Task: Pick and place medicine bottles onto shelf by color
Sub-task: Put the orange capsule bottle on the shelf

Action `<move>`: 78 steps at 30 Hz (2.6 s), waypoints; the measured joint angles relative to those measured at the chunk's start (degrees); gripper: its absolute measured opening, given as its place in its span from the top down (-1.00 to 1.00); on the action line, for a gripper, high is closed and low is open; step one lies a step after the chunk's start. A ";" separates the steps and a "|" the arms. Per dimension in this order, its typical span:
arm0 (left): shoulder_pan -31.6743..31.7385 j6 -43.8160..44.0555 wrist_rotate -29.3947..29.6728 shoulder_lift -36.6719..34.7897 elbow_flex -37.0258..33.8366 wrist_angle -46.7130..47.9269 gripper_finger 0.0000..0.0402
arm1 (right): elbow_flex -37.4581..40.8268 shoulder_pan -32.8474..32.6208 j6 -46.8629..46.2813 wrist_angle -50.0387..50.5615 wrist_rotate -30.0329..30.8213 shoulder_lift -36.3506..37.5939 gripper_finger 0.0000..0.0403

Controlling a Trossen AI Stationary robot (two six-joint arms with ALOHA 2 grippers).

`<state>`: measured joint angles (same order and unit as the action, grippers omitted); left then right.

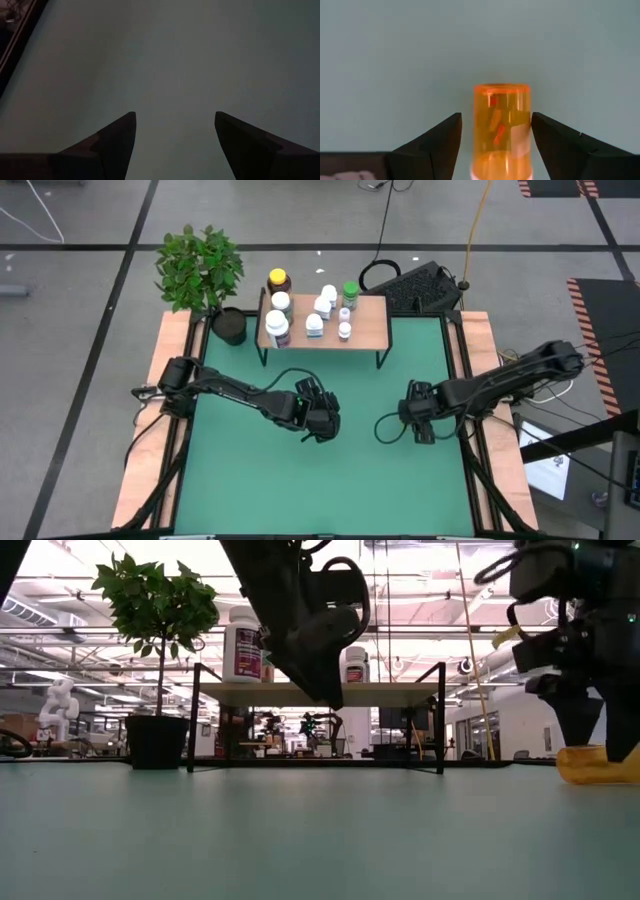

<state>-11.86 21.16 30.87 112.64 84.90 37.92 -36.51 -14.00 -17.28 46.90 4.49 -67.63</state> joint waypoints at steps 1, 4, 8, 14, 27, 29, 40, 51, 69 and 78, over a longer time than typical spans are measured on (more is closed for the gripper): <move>0.00 0.01 0.00 0.00 0.00 -0.07 -0.36 | -0.02 0.00 -0.10 -0.01 -0.02 -0.67 -0.15; 0.00 0.03 0.00 0.00 0.00 -0.04 -0.36 | 0.00 0.00 -2.47 -0.59 -0.07 -2.30 -0.12; 0.00 -0.06 0.00 0.00 0.00 -0.21 -0.36 | 0.00 0.02 -5.03 -2.64 -0.09 -3.26 -0.05; 0.00 -1.14 0.36 0.00 0.00 -0.12 -0.36 | 0.00 2.04 -11.40 -7.95 -6.13 -2.97 0.08; -1.27 -4.99 0.71 0.00 0.00 0.00 -0.36 | 2.47 5.68 -32.22 -38.48 -17.73 -3.00 0.12; -2.34 -6.55 0.61 0.00 0.00 -0.61 -0.36 | 4.39 6.06 -34.26 -46.03 -22.99 -3.00 0.11; -7.74 -30.75 -11.30 1.21 0.10 -28.59 -0.36 | 8.66 6.43 -25.61 -62.69 -31.99 -3.02 0.09; -5.93 -35.99 -13.23 5.26 0.03 -37.59 -0.48 | 8.66 6.43 -14.17 -67.52 -36.25 -3.97 0.09; -4.74 -34.91 -23.19 5.46 0.04 -38.39 -0.38 | 7.50 6.53 -9.10 -76.46 -37.79 -11.06 0.08; -3.78 -32.94 -24.21 5.44 0.04 -38.07 0.10 | 7.52 6.56 -8.74 -76.67 -37.83 -11.06 0.08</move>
<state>-15.64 -11.77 6.66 118.08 84.95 -0.14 -28.99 -7.44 -26.02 -29.77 -33.33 -78.70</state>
